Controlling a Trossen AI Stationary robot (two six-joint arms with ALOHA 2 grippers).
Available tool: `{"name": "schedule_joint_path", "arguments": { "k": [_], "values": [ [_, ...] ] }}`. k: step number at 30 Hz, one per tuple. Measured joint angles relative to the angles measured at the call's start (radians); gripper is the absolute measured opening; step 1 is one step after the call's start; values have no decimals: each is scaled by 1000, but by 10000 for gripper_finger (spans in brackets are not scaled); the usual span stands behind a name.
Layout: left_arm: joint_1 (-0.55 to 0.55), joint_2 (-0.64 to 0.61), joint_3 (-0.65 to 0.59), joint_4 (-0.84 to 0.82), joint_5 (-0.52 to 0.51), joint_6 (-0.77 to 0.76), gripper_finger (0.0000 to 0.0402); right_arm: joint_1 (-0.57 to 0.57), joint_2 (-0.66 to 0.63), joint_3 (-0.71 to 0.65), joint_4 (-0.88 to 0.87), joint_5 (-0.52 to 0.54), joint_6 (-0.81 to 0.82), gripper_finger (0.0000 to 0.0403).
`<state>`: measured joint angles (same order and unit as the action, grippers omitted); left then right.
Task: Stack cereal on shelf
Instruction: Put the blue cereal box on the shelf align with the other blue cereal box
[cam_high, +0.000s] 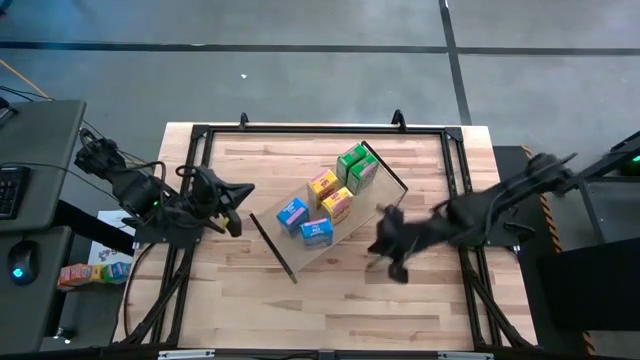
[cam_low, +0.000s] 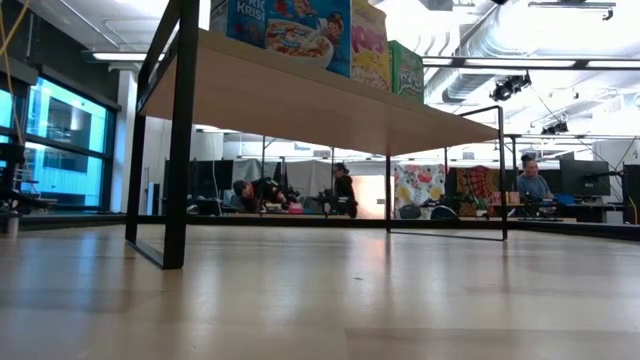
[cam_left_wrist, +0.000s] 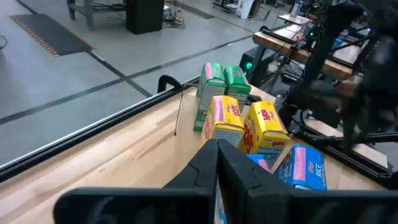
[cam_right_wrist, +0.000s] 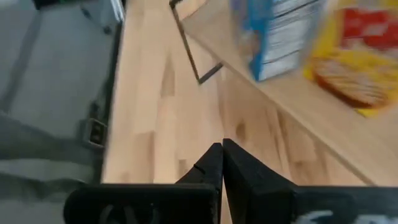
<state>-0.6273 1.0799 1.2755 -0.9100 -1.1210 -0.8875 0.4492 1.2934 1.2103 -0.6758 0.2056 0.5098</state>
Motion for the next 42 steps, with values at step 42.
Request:
{"name": "schedule_joint_path", "arguments": {
  "k": [42],
  "values": [
    [8,-14,0,-14,-11,1,0,-65,478,314,114,386,-518,0]
  ]
}}
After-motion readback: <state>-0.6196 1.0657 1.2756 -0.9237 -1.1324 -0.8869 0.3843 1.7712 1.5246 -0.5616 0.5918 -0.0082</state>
